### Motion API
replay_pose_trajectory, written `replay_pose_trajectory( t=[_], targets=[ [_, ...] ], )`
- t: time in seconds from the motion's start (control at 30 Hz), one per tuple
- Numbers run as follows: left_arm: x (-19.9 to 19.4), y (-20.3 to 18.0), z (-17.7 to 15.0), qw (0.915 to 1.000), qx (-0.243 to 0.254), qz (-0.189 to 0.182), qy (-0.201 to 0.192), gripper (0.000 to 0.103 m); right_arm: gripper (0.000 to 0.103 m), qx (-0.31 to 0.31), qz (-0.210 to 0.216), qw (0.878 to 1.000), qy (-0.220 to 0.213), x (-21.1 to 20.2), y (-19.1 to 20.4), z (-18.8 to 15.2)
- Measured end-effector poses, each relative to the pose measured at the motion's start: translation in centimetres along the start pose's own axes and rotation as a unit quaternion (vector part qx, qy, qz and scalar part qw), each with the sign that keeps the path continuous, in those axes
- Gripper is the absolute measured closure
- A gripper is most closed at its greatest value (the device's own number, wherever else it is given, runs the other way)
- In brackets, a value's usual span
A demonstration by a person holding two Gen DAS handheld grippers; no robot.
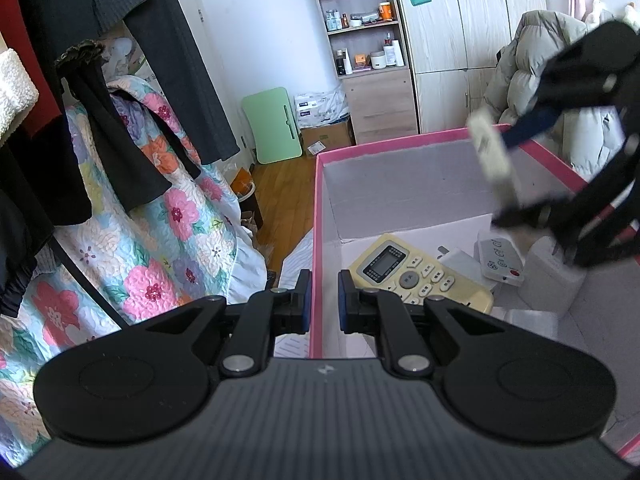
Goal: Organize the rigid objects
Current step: 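Carry the large white remote into the pink box and open the right gripper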
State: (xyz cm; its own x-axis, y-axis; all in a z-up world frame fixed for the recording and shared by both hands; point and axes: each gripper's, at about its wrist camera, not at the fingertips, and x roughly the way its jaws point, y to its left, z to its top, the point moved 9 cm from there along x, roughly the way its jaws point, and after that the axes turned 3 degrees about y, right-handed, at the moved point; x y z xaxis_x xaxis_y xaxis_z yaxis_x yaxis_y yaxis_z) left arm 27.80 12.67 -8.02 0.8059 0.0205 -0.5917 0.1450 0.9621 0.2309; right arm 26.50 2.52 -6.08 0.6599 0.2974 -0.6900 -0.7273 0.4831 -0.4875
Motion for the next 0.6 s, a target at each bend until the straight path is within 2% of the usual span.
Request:
replay_pose_trajectory(
  t=[0.13, 0.3, 0.4, 0.6],
  targets=[
    [0.0, 0.0, 0.0, 1.0000, -0.001, 0.000, 0.000, 0.093, 0.046, -0.025, 0.012, 1.000, 0.010, 1.5, 1.3, 0.1],
    [0.0, -0.1, -0.1, 1.0000, 0.001, 0.002, 0.000, 0.093, 0.044, 0.000, 0.056, 0.998, -0.006, 1.2, 2.0, 0.5],
    [-0.1, -0.1, -0.1, 1.0000, 0.000, 0.001, -0.001, 0.092, 0.036, 0.050, 0.093, 0.994, -0.026, 0.2, 1.7, 0.2],
    [0.0, -0.1, -0.1, 1.0000, 0.000, 0.002, -0.001, 0.092, 0.033, 0.156, 0.098, 0.978, -0.095, -3.3, -0.9, -1.1]
  ],
)
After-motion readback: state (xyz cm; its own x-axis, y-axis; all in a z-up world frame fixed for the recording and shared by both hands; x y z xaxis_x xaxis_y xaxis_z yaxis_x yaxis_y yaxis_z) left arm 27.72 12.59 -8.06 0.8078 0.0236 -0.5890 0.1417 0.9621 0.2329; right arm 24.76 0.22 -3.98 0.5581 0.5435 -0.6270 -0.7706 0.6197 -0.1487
